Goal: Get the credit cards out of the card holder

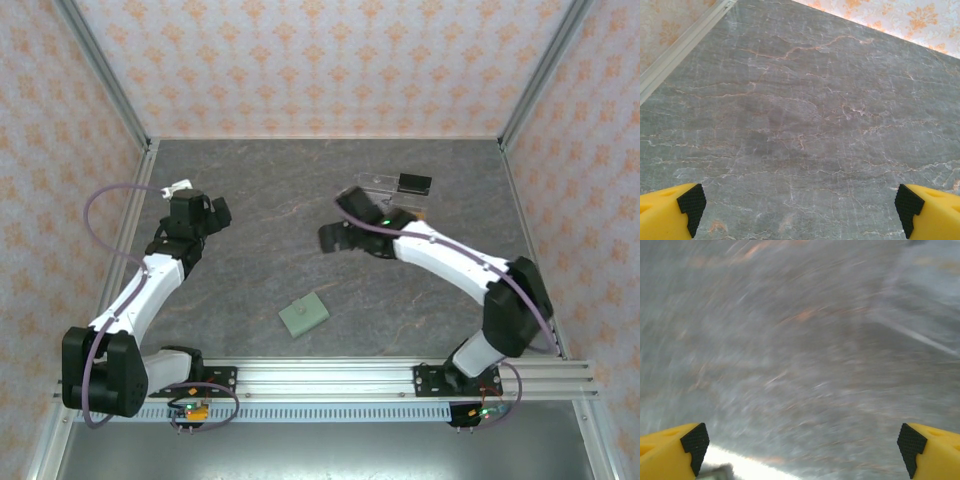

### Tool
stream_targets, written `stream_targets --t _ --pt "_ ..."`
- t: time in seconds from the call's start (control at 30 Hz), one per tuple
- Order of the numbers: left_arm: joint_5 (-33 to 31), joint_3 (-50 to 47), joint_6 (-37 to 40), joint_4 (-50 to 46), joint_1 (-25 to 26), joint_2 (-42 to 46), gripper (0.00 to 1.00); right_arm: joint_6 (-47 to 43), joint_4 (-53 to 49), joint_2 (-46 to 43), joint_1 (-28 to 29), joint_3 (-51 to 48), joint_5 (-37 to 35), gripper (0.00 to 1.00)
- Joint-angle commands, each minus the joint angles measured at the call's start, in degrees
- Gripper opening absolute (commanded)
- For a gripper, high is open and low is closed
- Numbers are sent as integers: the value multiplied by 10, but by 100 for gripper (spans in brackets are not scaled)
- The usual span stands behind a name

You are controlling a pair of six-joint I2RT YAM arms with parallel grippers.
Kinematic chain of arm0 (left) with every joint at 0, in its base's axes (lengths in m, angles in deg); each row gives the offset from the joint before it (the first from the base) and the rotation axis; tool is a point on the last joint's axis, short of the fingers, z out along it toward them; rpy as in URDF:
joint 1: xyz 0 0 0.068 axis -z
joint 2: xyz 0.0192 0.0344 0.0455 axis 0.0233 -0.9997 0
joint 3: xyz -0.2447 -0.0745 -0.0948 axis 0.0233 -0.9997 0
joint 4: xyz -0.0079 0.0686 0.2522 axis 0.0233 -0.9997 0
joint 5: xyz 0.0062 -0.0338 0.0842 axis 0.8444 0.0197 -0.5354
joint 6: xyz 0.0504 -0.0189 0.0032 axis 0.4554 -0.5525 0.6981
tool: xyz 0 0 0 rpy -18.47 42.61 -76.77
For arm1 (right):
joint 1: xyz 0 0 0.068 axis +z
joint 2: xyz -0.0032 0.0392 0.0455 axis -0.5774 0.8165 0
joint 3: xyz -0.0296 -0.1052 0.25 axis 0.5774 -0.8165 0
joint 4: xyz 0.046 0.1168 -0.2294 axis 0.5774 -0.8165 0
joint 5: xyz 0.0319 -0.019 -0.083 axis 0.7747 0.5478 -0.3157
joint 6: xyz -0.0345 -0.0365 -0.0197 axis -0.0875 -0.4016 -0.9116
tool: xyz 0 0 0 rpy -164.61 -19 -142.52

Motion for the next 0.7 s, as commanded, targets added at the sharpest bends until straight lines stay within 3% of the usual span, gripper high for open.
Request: stream_targets --t 0.0,0.2,0.4,0.67 --pt "-32 -14 -16 -15 3 11 100 -82 -74 47 61 35 33 99" --pt "-42 -23 -10 -13 3 15 100 -110 -114 113 124 78 90 99" --pt "-49 -37 -11 -3 3 26 100 -126 -143 167 157 105 97 97" --pt "-56 -48 -16 2 3 32 100 -126 -155 231 159 140 30 97"
